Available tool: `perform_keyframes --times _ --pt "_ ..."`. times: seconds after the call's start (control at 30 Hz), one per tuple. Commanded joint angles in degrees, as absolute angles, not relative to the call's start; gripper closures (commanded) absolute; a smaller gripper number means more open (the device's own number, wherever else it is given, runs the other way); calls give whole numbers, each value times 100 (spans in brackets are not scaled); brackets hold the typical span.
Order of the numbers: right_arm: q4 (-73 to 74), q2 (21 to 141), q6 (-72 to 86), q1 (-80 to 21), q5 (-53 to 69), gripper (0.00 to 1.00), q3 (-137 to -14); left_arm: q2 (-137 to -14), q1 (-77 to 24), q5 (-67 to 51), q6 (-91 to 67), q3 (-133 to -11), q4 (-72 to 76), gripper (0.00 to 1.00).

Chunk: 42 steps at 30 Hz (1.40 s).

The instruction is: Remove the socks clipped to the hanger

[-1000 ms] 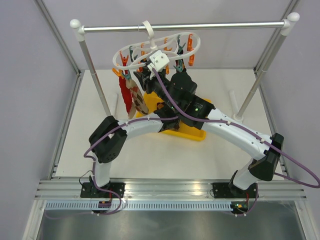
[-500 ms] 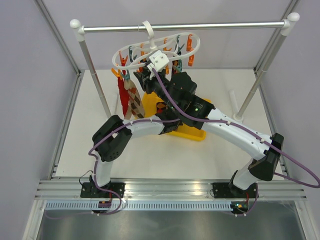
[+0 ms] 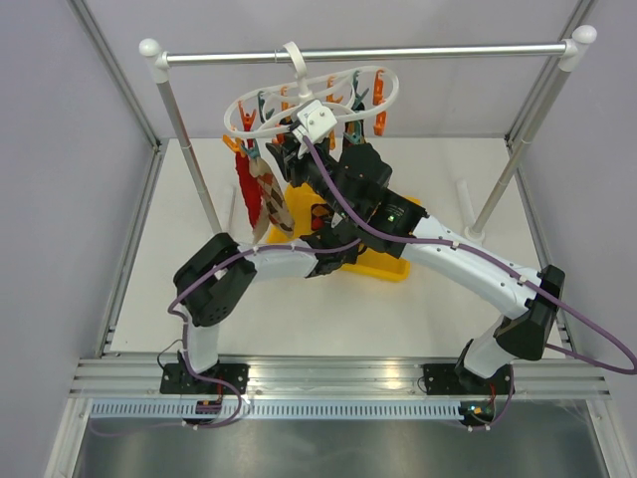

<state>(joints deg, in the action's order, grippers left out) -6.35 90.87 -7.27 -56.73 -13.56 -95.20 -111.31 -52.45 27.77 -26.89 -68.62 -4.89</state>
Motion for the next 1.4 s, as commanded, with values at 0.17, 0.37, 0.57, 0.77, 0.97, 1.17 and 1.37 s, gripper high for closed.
perform_keyframes --times 0.17,0.37,0.57,0.77,0.97,1.17,1.37 --pt "-659 9079 -712 -5660 -1415 97 -9703 -9809 -5247 2488 -2269 -6232 702 33" --pt "-650 9018 -721 -5669 -1459 97 -9651 -9185 -5370 2277 -1925 -5636 1159 31" --pt "-650 8895 -747 -5660 -1485 97 -9501 -8440 -5449 1960 -1881 -4722 1626 30" --pt "-659 8754 -765 -5669 -1564 97 -9369 -7648 -5511 1749 -1916 -4150 1661 31" --pt "-659 8649 -765 -5669 -1617 95 -9229 -6497 -5511 1784 -2013 -3771 1293 33" --pt "-659 8578 -765 -5660 -1626 94 -9132 -5468 -5511 2082 -2118 -3709 774 33" --pt "-650 8534 -765 -5660 -1652 94 -9088 -4774 -5511 2549 -2285 -3823 484 33"
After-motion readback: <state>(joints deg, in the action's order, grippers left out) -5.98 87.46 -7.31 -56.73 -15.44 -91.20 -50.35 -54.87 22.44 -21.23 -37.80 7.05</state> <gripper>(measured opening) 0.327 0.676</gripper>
